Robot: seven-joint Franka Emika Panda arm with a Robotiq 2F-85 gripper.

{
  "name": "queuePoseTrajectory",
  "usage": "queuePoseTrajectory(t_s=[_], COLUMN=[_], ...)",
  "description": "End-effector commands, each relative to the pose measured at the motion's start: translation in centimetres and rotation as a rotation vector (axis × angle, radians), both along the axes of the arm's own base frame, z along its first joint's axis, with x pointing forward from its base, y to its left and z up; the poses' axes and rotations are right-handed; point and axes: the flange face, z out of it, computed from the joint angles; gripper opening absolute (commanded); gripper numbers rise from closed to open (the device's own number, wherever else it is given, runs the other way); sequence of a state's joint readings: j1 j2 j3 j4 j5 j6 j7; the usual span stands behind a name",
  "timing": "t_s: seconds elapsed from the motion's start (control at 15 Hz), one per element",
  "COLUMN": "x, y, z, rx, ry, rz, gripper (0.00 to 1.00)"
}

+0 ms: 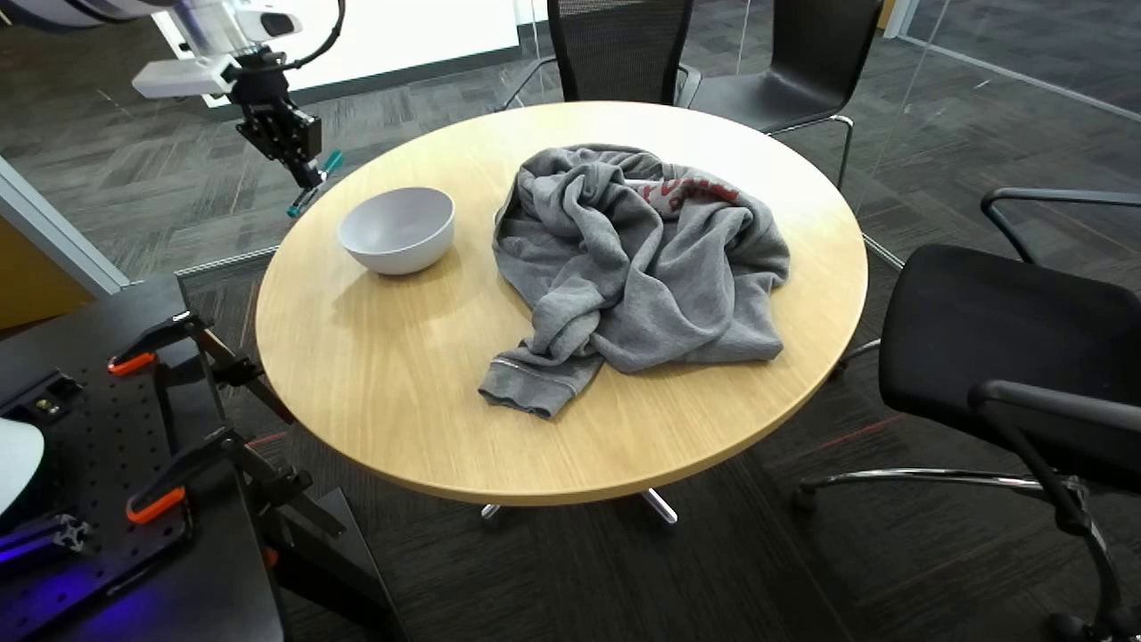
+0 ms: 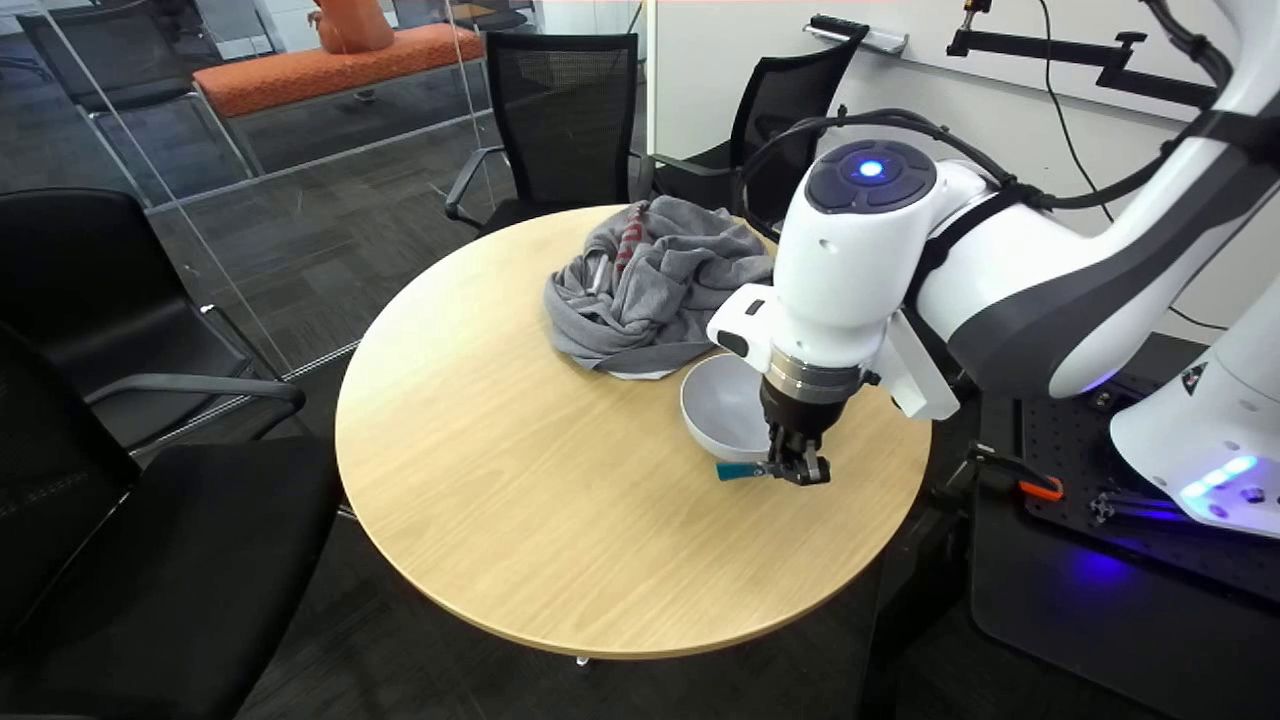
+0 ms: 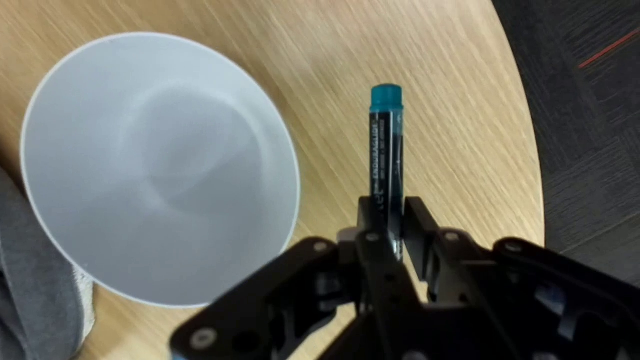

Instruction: Remove the green marker from the grey bowl

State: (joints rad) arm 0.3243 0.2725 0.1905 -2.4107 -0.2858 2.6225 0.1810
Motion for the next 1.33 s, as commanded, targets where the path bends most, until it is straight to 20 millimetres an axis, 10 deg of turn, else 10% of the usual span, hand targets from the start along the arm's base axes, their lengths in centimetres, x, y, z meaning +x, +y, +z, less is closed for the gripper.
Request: queuePoseTrajectory(t_s=[0.0,1.27], x=[-0.1,3.0], y=[0.2,5.8], z=[-0.4,-4.1], rx=[-0.001,-0.012], ry=[0.009,0.033], rz=[0.003,0.102], gripper=[0.17,0.04])
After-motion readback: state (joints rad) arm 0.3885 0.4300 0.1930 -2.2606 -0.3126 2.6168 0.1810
